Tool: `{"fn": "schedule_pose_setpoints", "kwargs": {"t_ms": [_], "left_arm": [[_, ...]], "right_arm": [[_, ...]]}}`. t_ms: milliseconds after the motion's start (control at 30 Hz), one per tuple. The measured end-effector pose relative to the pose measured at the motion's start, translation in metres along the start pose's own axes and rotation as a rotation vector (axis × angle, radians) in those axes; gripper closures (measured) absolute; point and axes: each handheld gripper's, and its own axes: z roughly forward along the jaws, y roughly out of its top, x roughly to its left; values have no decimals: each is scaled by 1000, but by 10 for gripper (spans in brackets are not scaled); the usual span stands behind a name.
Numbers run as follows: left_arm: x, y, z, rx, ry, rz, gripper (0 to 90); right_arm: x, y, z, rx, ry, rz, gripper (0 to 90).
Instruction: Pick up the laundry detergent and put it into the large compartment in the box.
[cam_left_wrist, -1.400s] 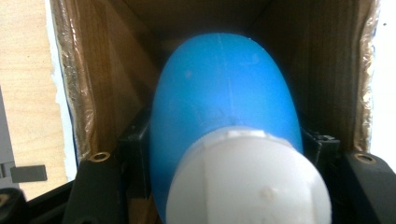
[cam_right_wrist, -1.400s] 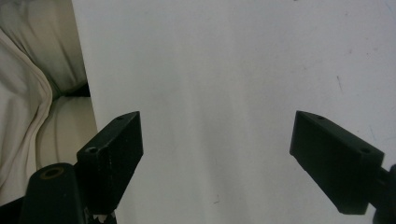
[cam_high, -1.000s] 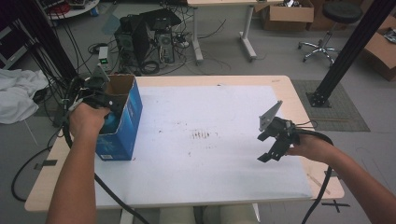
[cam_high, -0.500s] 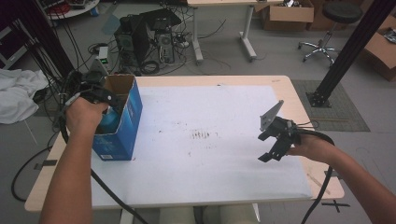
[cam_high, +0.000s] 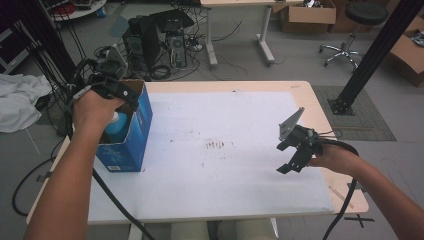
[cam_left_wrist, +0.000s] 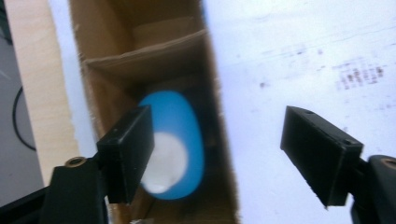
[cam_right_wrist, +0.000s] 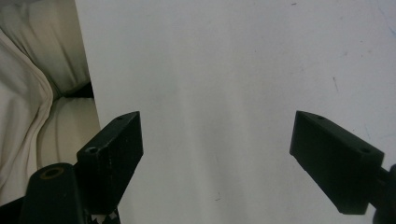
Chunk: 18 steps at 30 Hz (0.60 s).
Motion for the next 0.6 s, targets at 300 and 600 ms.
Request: {"fn": "schedule_pose_setpoints", "kwargs": {"t_ms": [300,600], "left_arm": [[-21,6,-8,-31,-24,58,222],[-36,9,-14,-52,-25,117,209]], "right_arm": [[2,0,-2,-3,-5,0,171],[4,1,-4,-2,-9,0,172]]}}
